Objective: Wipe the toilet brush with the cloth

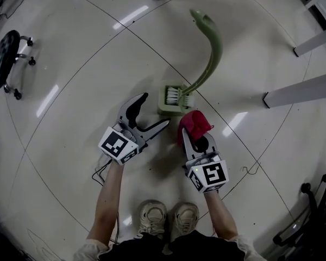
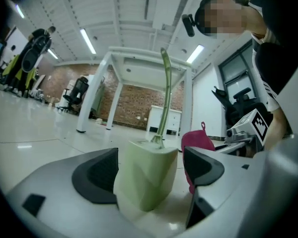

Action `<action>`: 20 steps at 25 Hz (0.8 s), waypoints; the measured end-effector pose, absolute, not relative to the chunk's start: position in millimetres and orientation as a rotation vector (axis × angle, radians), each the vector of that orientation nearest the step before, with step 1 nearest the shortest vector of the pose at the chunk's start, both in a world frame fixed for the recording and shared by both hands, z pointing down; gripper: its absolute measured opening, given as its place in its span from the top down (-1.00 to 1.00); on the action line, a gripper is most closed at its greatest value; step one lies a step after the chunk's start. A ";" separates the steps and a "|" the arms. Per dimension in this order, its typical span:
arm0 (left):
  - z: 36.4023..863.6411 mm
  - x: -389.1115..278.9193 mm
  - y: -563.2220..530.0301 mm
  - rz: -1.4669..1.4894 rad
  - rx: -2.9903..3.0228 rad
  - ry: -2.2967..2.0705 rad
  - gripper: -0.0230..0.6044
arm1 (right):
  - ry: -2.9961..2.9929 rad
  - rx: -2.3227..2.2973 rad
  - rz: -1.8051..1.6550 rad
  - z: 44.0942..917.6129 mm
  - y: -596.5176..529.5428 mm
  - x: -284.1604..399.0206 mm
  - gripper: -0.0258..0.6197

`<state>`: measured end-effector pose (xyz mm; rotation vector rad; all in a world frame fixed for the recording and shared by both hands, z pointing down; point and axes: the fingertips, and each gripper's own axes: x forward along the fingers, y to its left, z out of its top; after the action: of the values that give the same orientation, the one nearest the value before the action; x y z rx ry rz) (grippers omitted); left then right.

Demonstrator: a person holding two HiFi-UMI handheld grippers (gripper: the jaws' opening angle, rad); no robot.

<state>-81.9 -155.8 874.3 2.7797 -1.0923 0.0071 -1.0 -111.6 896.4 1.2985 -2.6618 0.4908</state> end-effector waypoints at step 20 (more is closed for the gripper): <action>859.5 -45.2 -195.0 0.077 2.947 -0.589 -0.44 | -2.634 1.286 0.507 910.1 -124.1 -11.5 0.82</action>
<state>-45.2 -195.0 859.5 2.9471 -0.5891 0.0772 -11.5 -124.1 910.1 1.2862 -2.6342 0.5065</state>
